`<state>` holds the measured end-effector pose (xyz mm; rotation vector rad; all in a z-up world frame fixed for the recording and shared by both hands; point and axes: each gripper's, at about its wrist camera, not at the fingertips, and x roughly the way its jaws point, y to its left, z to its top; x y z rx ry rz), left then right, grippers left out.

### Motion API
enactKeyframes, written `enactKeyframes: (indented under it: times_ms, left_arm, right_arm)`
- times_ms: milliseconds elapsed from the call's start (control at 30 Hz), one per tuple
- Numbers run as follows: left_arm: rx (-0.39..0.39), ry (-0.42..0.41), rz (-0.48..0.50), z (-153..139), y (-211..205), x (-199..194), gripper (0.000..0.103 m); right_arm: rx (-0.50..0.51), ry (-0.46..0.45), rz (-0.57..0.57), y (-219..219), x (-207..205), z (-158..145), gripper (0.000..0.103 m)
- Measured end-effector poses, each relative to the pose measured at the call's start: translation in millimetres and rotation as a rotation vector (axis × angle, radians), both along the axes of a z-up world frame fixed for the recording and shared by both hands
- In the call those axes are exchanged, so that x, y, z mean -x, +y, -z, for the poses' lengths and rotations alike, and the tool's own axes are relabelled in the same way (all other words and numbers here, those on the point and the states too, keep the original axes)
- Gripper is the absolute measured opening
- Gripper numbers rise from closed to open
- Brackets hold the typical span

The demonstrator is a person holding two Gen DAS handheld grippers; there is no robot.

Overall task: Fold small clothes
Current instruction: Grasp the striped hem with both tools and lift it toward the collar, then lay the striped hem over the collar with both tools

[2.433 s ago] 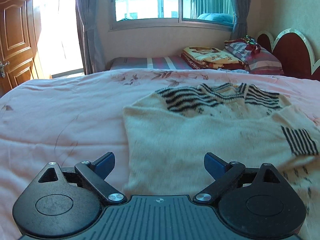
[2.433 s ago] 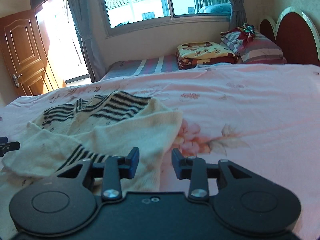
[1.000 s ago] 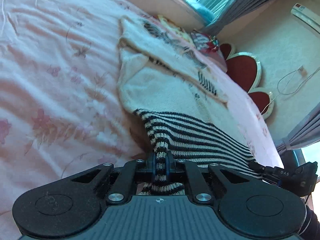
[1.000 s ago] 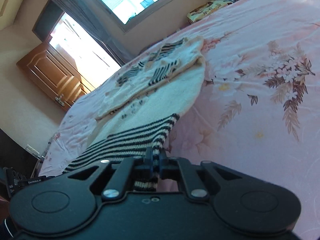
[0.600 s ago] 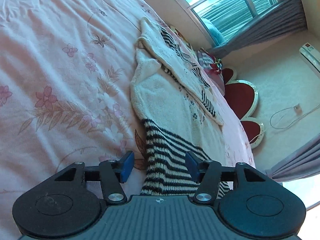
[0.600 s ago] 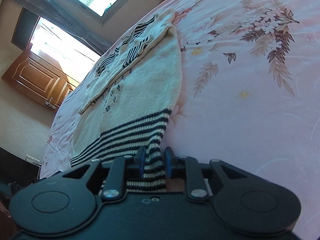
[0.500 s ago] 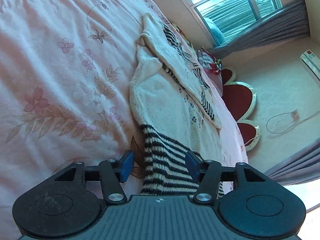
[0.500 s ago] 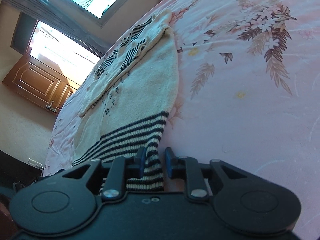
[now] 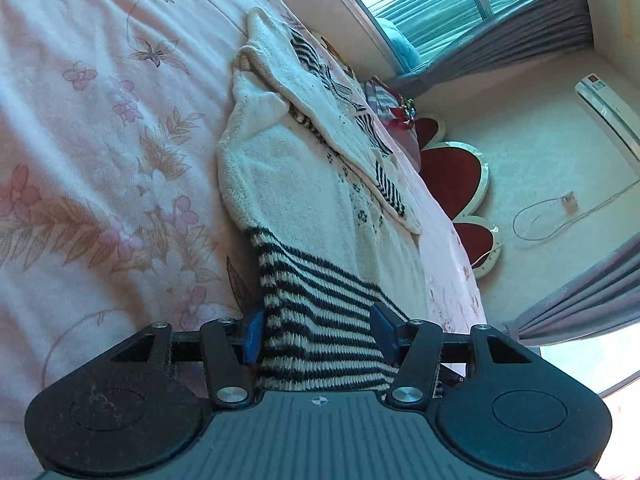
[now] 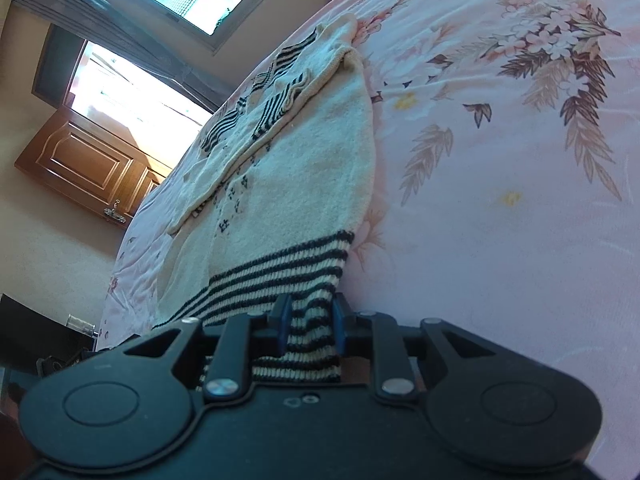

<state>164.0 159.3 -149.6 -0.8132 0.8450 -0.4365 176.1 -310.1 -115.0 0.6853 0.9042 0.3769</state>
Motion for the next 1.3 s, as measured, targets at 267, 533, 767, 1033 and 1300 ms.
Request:
enactKeyframes:
  times_ms: [267, 533, 767, 1033, 1300]
  left_arm:
    - [-0.130, 0.023, 0.021, -8.1, 2.5, -1.6, 0.008]
    - [-0.251, 0.024, -0.020, -19.9, 25.5, 15.2, 0.006]
    - [-0.169, 0.006, -0.055, -16.6, 34.4, 17.9, 0.006]
    - [-0.051, -0.123, -0.141, -55.0, 35.5, -16.0, 0.005]
    - [-0.054, -0.154, -0.198, -87.5, 30.0, -103.7, 0.005]
  right_arm:
    - [0.006, -0.003, -0.080, 6.9, 1.7, -7.0, 0.007]
    - [0.002, -0.097, -0.068, -8.4, 17.0, -32.1, 0.006]
    - [0.024, -0.005, -0.074, 4.3, 8.0, -12.5, 0.006]
    - [0.061, -0.172, -0.052, 9.5, -19.8, -78.3, 0.006]
    - [0.066, -0.226, -0.011, 5.8, -113.8, -112.1, 0.006]
